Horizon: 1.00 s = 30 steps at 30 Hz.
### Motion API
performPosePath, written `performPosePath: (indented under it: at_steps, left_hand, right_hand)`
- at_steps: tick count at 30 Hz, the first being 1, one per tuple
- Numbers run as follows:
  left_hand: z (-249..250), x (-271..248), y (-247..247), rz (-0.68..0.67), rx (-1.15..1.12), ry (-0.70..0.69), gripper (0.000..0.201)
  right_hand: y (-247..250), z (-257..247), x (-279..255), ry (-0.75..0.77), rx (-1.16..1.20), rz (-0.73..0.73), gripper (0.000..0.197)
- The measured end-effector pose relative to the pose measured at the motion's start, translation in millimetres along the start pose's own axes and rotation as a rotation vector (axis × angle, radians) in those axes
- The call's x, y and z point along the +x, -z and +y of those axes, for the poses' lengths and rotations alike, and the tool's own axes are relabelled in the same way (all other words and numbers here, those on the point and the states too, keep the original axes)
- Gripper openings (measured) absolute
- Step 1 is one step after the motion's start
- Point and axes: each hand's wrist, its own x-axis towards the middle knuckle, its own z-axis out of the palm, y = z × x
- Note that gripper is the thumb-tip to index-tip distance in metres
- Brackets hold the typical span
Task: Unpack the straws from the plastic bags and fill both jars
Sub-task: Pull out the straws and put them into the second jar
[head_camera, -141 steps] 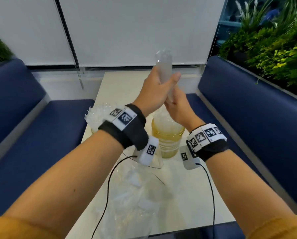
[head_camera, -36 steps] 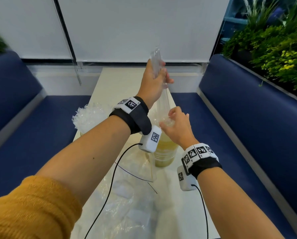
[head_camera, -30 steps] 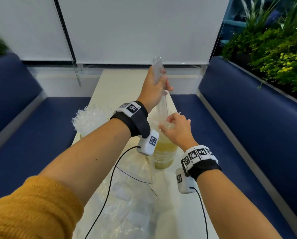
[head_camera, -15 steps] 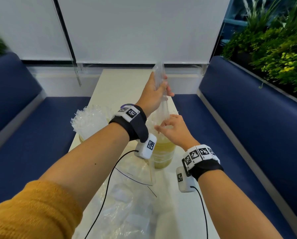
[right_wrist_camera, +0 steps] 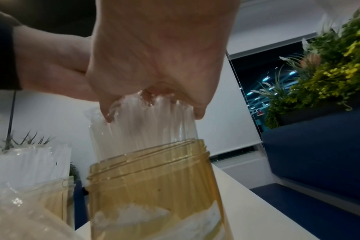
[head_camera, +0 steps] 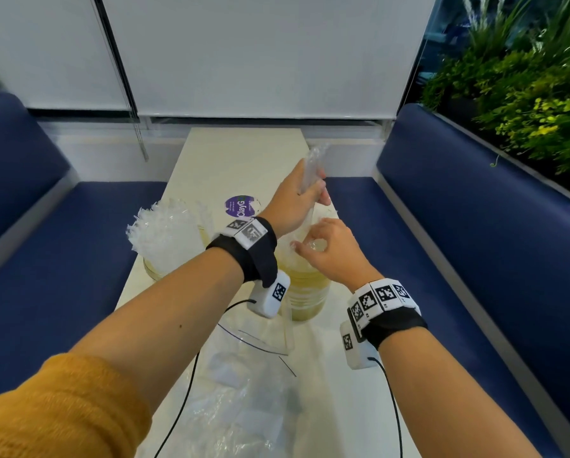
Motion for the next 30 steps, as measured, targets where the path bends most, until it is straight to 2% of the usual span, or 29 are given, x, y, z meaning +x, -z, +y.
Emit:
performPosePath:
  at_steps: [2,4,5,8,10,12,14,16,18,19,21,23,24,25,27,28,29,30]
  left_hand:
    - [-10,0,-2,0.026,0.027,0.07,0.021]
    - [-17,3,0,0.031,0.09,0.129,0.015]
    - [-19,4,1,0.027,0.134,0.143,0.016]
    - [-20,2,4,0.009,0.293,0.139,0.028]
    - [-24,-3,2,-0.044,0.415,0.135,0.04]
    - [-25,-9,1,-0.068,0.506,0.175,0.049]
    - [-23,-11,0,-0.061,0.583,0.205,0.042]
    - [-19,-13,1,-0.092,0.69,0.216,0.034]
    - [-17,-13,8,-0.121,0.724,0.229,0.032]
    - [-16,-15,13,-0.124,0.672,0.247,0.036]
    - [-11,-18,27,-0.14,0.578,0.289,0.054]
    - [-4,-23,39,-0.212,0.607,0.33,0.076]
    - [-1,-26,43,-0.259,0.643,0.35,0.077]
    - [0,-28,46,-0.293,0.652,0.364,0.068]
    - [-1,-33,43,-0.299,0.597,0.387,0.027]
    - [-1,-35,41,-0.268,0.564,0.38,0.014]
    - [-2,-36,37,-0.24,0.547,0.364,0.013]
    - [-3,-36,33,-0.206,0.553,0.333,0.025]
  right_hand:
    - [2,-3,-2,0.015,0.076,0.046,0.028]
    - [5,-6,-4,0.033,0.181,0.192,0.015]
    - [7,-9,-4,0.04,0.206,0.29,0.012]
    - [16,-24,5,0.082,0.199,0.579,0.019]
    - [29,-43,17,0.178,0.162,0.689,0.027]
    - [42,-62,35,0.264,0.08,0.631,0.039]
    - [48,-74,54,0.254,-0.068,0.375,0.044]
    - [44,-76,66,0.197,-0.379,0.137,0.036]
    - [39,-74,67,0.17,-0.523,0.087,0.03]
    - [36,-70,66,0.167,-0.544,0.084,0.028]
    - [26,-60,61,0.204,-0.617,0.025,0.028]
    - [11,-47,50,0.203,-0.7,-0.106,0.038]
    - [4,-43,45,0.184,-0.704,-0.169,0.043]
    - [-2,-40,41,0.15,-0.675,-0.218,0.046]
    - [-8,-37,40,0.132,-0.605,-0.239,0.048]
    - [-7,-38,42,0.147,-0.569,-0.182,0.045]
    - [-6,-37,44,0.163,-0.537,-0.079,0.039]
    - [-3,-36,47,0.149,-0.5,0.041,0.032]
